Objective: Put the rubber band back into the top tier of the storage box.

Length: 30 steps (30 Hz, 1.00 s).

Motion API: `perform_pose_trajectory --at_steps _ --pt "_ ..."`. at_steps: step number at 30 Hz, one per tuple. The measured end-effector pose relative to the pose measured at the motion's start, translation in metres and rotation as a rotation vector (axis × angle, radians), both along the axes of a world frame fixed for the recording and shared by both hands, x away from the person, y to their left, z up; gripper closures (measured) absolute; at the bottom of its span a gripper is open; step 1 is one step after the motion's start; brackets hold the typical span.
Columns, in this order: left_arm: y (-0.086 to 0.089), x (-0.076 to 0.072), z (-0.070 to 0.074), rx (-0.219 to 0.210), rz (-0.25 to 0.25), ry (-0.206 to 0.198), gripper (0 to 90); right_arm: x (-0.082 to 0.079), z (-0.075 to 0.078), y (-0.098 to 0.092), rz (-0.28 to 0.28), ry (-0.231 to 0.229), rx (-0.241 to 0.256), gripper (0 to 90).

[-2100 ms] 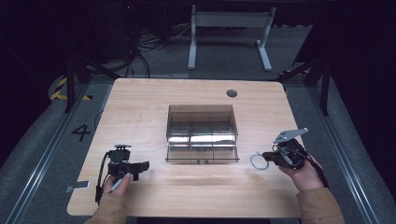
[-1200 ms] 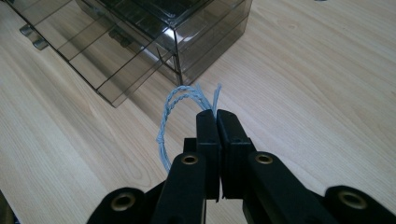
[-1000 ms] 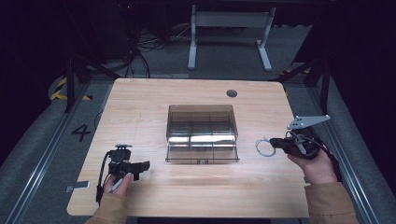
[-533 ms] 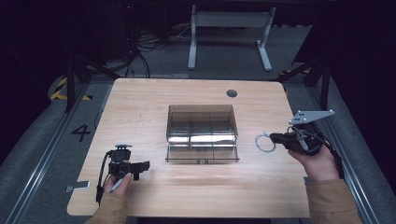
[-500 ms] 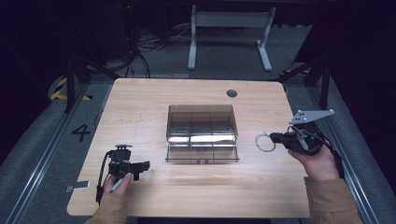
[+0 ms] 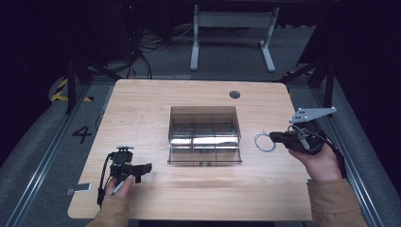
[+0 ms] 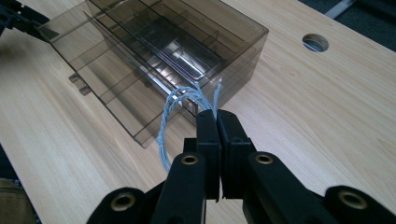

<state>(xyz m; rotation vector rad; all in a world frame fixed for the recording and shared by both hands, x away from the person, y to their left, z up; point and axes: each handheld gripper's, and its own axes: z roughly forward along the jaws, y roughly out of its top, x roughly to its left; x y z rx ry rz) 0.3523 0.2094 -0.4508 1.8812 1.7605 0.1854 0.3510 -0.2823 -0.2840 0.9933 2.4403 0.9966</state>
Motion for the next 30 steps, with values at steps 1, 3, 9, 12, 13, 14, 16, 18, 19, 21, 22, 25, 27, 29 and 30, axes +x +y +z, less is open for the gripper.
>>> perform_pose_trajectory --at_steps 1,3,9,12,13,14,16,18,19,21,22,25,27,29,30 --pt "0.000 0.000 0.000 0.000 0.000 0.000 16.0 0.000 0.001 0.002 0.007 0.007 -0.001 88.7" --pt "0.000 0.000 0.000 0.000 -0.001 -0.001 16.0 0.001 0.002 0.005 0.012 0.007 -0.005 88.7" --pt "0.000 0.000 0.000 -0.001 -0.002 0.001 16.0 0.002 0.007 0.017 0.041 0.013 -0.005 88.7" --pt "0.000 0.000 0.000 -0.002 -0.002 0.002 16.0 0.004 0.008 0.024 0.057 0.012 -0.009 88.7" --pt "0.000 0.000 0.000 -0.001 0.000 0.002 16.0 0.004 0.008 0.027 0.064 0.013 -0.010 88.7" --pt "0.000 0.000 0.000 -0.001 0.000 0.002 16.0 0.005 0.009 0.029 0.071 0.013 -0.011 88.7" --pt "0.000 0.000 0.000 -0.002 -0.001 0.002 16.0 0.006 0.009 0.032 0.076 0.015 -0.012 88.7" --pt "0.000 0.000 0.000 -0.001 -0.002 0.001 16.0 0.007 0.009 0.037 0.087 0.019 -0.015 88.7" --pt "0.000 0.000 0.000 -0.001 -0.004 0.002 16.0 0.008 0.009 0.040 0.091 0.018 -0.017 88.7" --pt "0.000 0.000 0.000 -0.001 -0.004 0.003 16.0 0.009 0.009 0.045 0.102 0.018 -0.018 88.7" --pt "0.000 0.000 0.000 -0.001 -0.003 0.003 16.0 0.010 0.009 0.047 0.109 0.020 -0.019 88.7" --pt "0.000 0.000 0.000 -0.003 -0.003 0.002 16.0 0.012 0.009 0.055 0.124 0.022 -0.016 88.7" --pt "0.000 0.000 0.000 0.000 -0.006 0.002 16.0 0.013 0.010 0.060 0.131 0.023 -0.015 88.7" --pt "0.000 0.000 0.000 0.000 -0.007 0.002 16.0 0.014 0.010 0.064 0.143 0.022 -0.019 88.7" --pt "0.000 0.000 0.001 0.000 -0.008 0.002 16.0 0.015 0.010 0.066 0.149 0.024 -0.019 88.7"
